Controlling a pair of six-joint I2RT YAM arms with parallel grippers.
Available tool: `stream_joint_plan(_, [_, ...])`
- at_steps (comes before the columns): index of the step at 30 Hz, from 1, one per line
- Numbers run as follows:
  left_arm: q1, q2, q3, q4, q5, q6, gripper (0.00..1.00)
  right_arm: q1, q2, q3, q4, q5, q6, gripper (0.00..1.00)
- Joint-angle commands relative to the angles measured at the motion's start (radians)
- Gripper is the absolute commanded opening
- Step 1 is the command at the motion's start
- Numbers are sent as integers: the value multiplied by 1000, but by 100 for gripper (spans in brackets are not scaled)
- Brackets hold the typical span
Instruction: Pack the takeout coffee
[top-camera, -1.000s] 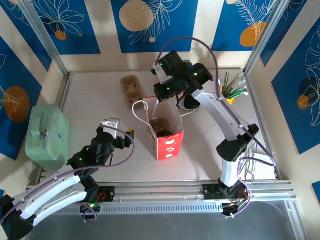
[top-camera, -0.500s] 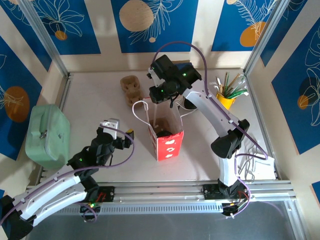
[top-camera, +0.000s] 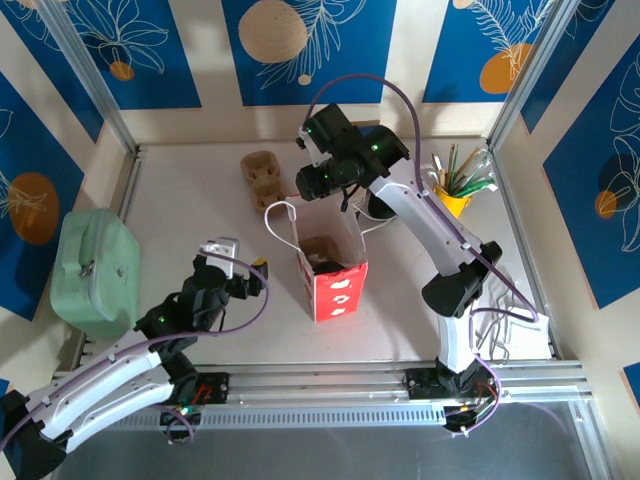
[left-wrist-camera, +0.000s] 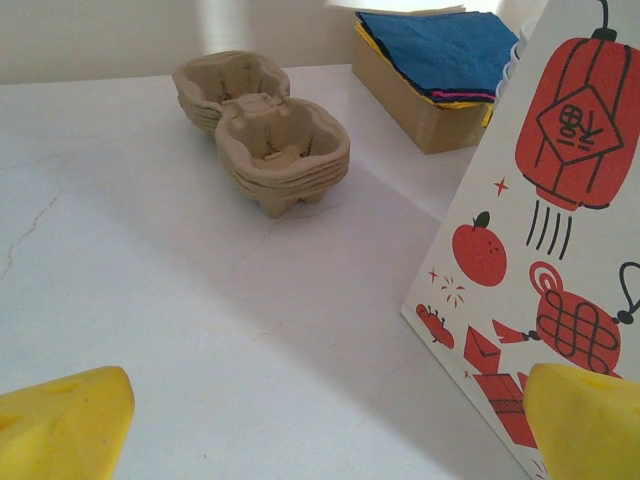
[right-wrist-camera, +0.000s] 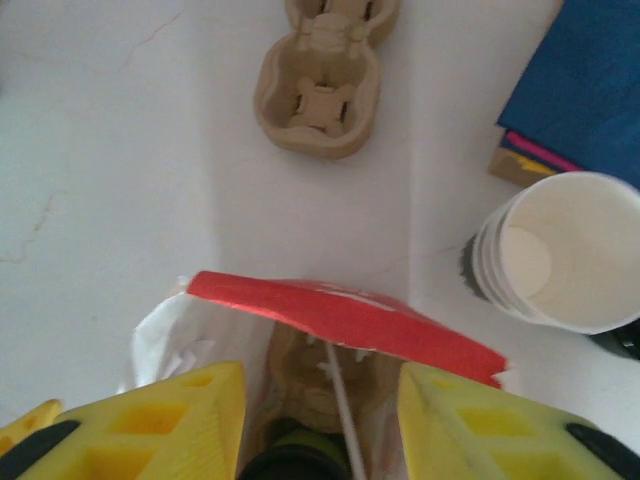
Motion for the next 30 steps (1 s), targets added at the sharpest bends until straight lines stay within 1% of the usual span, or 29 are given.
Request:
stream_joint_plan(1, [-8, -8, 2, -4, -20, -9, 100, 4, -52, 33, 11, 151, -27, 50])
stream_joint_plan(4, [-7, -10, 1, -7, -23, -9, 100, -5, -60, 35, 42, 239, -46, 56])
stream_joint_plan(8, [-8, -13, 4, -17, -29, -12, 100, -40, -69, 38, 96, 288, -82, 60])
stream_joint_plan(11, [-8, -16, 6, -24, -35, -12, 100, -96, -73, 35, 147, 274, -102, 60])
stream_joint_plan(15, [-8, -20, 13, -32, -39, -10, 100, -198, -47, 38, 207, 226, -113, 59])
stream_joint_plan(19, [-8, -22, 18, -38, -41, -7, 100, -290, 32, 127, 186, 180, -115, 59])
stream_joint_plan(22, [-8, -23, 19, -42, -49, -7, 100, -347, 94, 171, 191, 85, -154, 60])
stream_joint_plan(27, [-8, -32, 31, -57, -72, -4, 100, -411, 220, 242, 190, 93, -152, 60])
stream_joint_plan(30, [-8, -40, 34, -60, -75, 2, 100, -432, 285, 250, 213, 122, -157, 62])
